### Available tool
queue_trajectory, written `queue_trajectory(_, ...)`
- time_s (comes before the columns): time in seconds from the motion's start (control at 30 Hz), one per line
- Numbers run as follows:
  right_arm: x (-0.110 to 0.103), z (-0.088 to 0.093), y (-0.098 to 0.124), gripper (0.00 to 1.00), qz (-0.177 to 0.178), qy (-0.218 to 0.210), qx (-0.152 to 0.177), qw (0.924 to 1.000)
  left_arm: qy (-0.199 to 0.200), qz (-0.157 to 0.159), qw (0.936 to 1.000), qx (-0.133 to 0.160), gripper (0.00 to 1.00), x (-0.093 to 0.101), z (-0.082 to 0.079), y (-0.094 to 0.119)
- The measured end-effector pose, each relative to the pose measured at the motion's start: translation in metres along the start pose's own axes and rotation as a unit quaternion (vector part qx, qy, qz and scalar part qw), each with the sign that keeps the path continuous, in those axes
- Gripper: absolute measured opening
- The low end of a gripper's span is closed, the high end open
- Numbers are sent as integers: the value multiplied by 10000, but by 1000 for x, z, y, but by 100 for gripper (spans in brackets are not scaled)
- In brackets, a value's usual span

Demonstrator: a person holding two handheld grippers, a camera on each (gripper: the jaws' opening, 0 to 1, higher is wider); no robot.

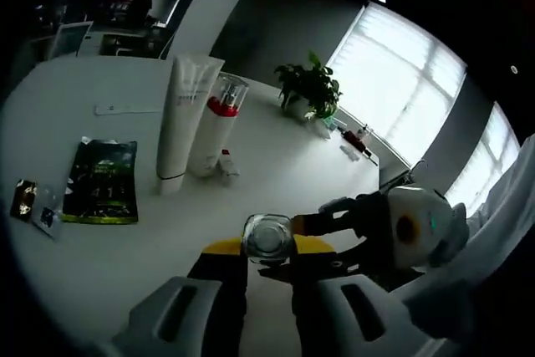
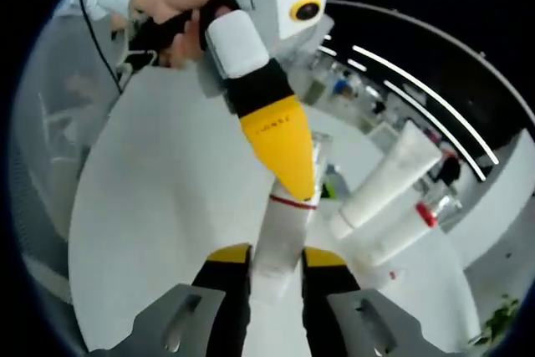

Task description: Arrange the skincare products in the storage area until every visible bottle or jar stands upright without overlapping.

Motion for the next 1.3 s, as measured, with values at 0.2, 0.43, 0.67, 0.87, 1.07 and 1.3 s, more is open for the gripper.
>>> queue_trajectory(0.2,13,-9,12,13,-302,-1070,780,9907,-203,451,9984,280,15,-1,-17,6)
queue_trajectory(0.43,10,-14,21,12,-822,-2479,1261,9570,-285,894,9943,503,17,-1,-29,-4)
queue_trajectory(0.67,1,-20,33,12,-1313,-3534,1724,9100,-170,1316,9901,456,17,12,-29,-1)
queue_trajectory(0.87,-9,-32,41,12,-1944,-4072,1993,8698,-318,1872,9806,485,18,28,-29,4)
queue_trajectory(1.07,-15,-36,41,13,-2060,-4089,1978,8668,-485,1946,9785,485,16,34,-28,5)
queue_trajectory(1.3,-19,-33,34,14,-1901,-3917,1814,8818,-571,1641,9838,443,16,29,-25,2)
Point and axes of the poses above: the point that each gripper's makers call its tool centre point, and the gripper's own axes: y roughly backward along the fingers, x roughly to its right, z roughly out of its underside, the point moved 4 cm from there along y, roughly backward along the fingers, and after that the axes turned 12 degrees about x, right-handed, at the moved point
